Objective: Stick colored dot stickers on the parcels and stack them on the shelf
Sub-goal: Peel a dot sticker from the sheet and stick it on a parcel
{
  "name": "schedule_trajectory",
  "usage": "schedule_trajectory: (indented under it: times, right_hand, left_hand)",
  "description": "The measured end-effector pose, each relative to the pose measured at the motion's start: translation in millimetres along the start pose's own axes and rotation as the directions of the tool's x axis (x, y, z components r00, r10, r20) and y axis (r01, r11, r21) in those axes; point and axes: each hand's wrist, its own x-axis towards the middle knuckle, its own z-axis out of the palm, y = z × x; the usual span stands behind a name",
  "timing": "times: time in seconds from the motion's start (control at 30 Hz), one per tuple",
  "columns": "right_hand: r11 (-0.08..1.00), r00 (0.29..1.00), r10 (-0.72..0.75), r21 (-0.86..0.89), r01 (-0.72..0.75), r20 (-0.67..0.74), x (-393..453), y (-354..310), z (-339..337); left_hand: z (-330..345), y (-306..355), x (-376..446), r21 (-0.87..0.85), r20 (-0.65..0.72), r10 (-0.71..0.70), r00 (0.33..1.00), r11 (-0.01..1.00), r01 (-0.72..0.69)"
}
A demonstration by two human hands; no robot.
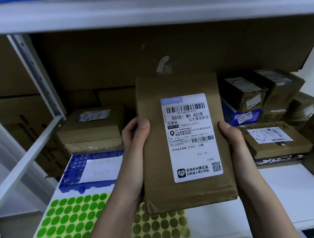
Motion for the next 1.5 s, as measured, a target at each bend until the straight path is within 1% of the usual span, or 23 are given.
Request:
schedule_trajectory:
  times: [0.07, 0.17, 0.23, 0.3, 0.5, 0.6, 0.67, 0.73, 0.9, 1.03, 1.13, 1.27, 1.5]
  right_hand:
    - [0.999, 0.999, -0.01, -0.046, 0.008, -0.034, -0.5, 3.6, -4.2]
    - [0.996, 0.996, 0.032, -0.082, -0.039, -0.086, -0.7, 9.4, -15.0]
    - [0.989, 0.995, 0.061, -0.132, -0.071, -0.085, 0.8, 12.8, -23.2]
    - [0.981, 0.995, 0.06, -0.18, -0.074, -0.079, 1.2, 16.9, -29.5]
    - [0.967, 0.983, 0.157, -0.187, -0.172, -0.094, -2.1, 35.2, -61.1]
    - [0.952, 0.962, 0.225, -0.178, -0.251, -0.153, -4.7, 50.0, -80.4]
    - [0.942, 0.95, 0.265, -0.168, -0.292, -0.165, -6.4, 58.9, -93.8]
    - [0.93, 0.939, 0.29, -0.176, -0.321, -0.183, -6.9, 64.5, -106.4]
    - [0.904, 0.916, 0.319, -0.214, -0.371, -0.241, -6.8, 80.8, -133.7]
    - [0.885, 0.9, 0.36, -0.213, -0.413, -0.245, -7.4, 93.1, -149.9]
    - [0.883, 0.892, 0.38, -0.194, -0.428, -0.244, -6.6, 99.6, -158.5]
    - [0.869, 0.892, 0.38, -0.236, -0.435, -0.244, 2.3, 98.5, -161.7]
    - [0.862, 0.898, 0.377, -0.267, -0.43, -0.229, 9.2, 98.3, -165.9]
  left_hand:
    - [-1.8, -3.2, 1.1, 0.039, 0.016, 0.006, 1.0, 0.999, -0.007]
    - [-1.9, -14.5, 2.9, 0.088, 0.016, 0.035, 0.999, 0.995, -0.036]
    - [0.0, -26.6, 3.5, 0.096, 0.049, 0.023, 0.999, 0.995, -0.028]
    - [2.3, -38.8, 4.3, 0.09, 0.066, -0.038, 0.997, 0.995, 0.032]
    - [7.0, -86.1, 14.5, 0.092, 0.039, -0.221, 0.974, 0.972, 0.217]
    - [9.0, -116.2, 22.6, 0.104, -0.049, -0.252, 0.967, 0.961, 0.256]
    - [11.1, -133.0, 25.5, 0.112, -0.087, -0.277, 0.957, 0.952, 0.286]
    - [13.3, -148.5, 27.8, 0.097, -0.106, -0.325, 0.94, 0.937, 0.335]
    - [21.8, -179.6, 27.9, 0.073, -0.103, -0.445, 0.89, 0.889, 0.453]
    - [28.0, -190.2, 27.7, 0.084, -0.117, -0.442, 0.89, 0.888, 0.452]
    - [29.1, -198.9, 30.9, 0.11, -0.157, -0.425, 0.892, 0.89, 0.443]
    - [22.5, -220.6, 47.4, 0.167, -0.205, -0.398, 0.894, 0.886, 0.432]
    - [32.9, -190.2, 32.9, 0.194, -0.158, -0.387, 0.908, 0.89, 0.413]
